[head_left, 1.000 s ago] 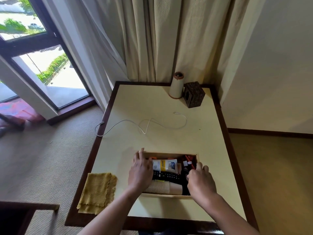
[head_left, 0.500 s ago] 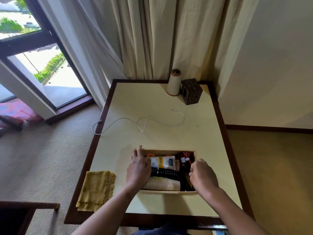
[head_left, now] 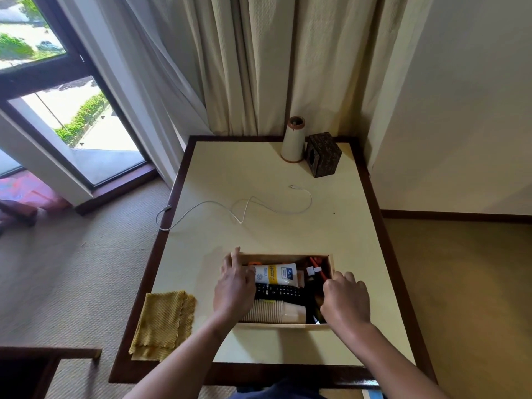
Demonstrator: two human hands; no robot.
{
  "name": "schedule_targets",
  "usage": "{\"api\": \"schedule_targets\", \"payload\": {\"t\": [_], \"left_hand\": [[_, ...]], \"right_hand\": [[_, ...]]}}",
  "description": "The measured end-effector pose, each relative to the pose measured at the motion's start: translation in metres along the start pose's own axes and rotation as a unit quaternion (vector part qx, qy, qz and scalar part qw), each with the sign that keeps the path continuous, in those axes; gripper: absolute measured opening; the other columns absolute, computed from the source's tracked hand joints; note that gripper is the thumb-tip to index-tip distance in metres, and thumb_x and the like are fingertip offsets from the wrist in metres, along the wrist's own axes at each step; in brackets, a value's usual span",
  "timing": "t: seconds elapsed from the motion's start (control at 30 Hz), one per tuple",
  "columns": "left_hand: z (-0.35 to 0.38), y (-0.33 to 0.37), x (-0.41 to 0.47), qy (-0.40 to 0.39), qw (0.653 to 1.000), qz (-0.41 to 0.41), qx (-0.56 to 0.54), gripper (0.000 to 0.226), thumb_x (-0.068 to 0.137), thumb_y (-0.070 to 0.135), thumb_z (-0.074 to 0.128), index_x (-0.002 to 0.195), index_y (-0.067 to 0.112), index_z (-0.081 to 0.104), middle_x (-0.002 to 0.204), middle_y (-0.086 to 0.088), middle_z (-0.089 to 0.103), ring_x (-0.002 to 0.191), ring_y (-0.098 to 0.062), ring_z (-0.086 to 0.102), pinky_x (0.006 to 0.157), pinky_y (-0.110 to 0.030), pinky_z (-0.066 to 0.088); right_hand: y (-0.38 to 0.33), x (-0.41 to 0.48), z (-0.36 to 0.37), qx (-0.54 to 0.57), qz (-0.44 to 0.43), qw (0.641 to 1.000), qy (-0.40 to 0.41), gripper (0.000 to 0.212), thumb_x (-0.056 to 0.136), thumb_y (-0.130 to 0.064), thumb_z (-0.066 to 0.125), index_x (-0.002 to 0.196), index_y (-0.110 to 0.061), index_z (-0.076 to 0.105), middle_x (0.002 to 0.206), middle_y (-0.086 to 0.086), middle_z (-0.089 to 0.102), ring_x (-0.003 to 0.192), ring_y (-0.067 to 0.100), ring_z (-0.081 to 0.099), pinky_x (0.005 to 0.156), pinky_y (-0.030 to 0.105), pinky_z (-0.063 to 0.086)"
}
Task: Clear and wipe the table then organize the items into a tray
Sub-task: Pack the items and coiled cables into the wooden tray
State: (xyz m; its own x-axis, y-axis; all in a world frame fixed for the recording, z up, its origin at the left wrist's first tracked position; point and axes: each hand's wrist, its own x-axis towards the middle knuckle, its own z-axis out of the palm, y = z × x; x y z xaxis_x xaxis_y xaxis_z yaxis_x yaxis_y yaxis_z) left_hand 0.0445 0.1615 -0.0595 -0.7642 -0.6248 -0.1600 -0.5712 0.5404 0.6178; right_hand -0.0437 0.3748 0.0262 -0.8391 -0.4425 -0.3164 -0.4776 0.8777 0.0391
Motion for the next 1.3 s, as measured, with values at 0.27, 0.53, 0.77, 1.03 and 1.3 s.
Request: {"api": "schedule_targets", "payload": {"t": [0.27,0.53,0.77,1.03,1.3], "left_hand": [[-0.007,0.006,0.005,-0.012,1.000,-0.017,-0.005,0.049,0.107,0.045,0.037,0.152,0.025,0.035,0.140,-0.003,0.045,0.125,-0.029,0.054,0.098,-0.044,0.049],[-0.016,0.018,0.035,-0.068,0.994,-0.005,0.089,0.048,0.106,0.058,0.022,0.116,0.027,0.057,0.109,0.002,0.046,0.094,-0.016,0.056,0.076,-0.037,0.048],[-0.010,0.015,0.033,-0.049,0.993,0.039,0.104,0.041,0.109,0.054,0.023,0.113,0.026,0.053,0.109,-0.002,0.044,0.090,-0.023,0.056,0.075,-0.040,0.052],[-0.005,0.011,0.033,-0.042,0.992,0.048,0.105,0.034,0.109,0.053,0.023,0.109,0.030,0.048,0.108,0.000,0.043,0.085,-0.019,0.054,0.070,-0.035,0.051],[-0.007,0.013,0.035,-0.032,0.995,0.041,0.081,0.041,0.108,0.057,0.024,0.107,0.028,0.052,0.103,0.004,0.046,0.081,-0.012,0.053,0.072,-0.033,0.055]], "right_hand": [[0.004,-0.004,-0.005,0.067,-0.005,0.998,-0.017,0.024,0.087,-0.011,0.046,0.089,-0.019,0.069,0.098,-0.004,0.063,0.099,0.019,0.052,0.090,0.035,0.040],[-0.007,0.066,-0.039,0.217,-0.050,0.968,0.119,0.022,0.099,-0.020,0.049,0.083,-0.013,0.062,0.084,0.000,0.057,0.080,0.017,0.054,0.066,0.029,0.048],[-0.012,0.199,-0.014,0.177,0.009,0.984,0.020,0.017,0.091,-0.005,0.050,0.081,-0.011,0.064,0.085,0.009,0.067,0.077,0.030,0.066,0.055,0.027,0.045],[-0.016,0.271,0.015,-0.047,-0.080,0.996,-0.010,0.040,0.090,-0.018,0.053,0.130,-0.019,0.057,0.133,0.011,0.052,0.123,0.032,0.046,0.100,0.046,0.043],[-0.015,0.259,0.015,-0.113,-0.138,0.984,-0.006,0.030,0.093,-0.011,0.048,0.119,-0.025,0.054,0.127,0.001,0.059,0.122,0.027,0.046,0.092,0.043,0.035]]}}
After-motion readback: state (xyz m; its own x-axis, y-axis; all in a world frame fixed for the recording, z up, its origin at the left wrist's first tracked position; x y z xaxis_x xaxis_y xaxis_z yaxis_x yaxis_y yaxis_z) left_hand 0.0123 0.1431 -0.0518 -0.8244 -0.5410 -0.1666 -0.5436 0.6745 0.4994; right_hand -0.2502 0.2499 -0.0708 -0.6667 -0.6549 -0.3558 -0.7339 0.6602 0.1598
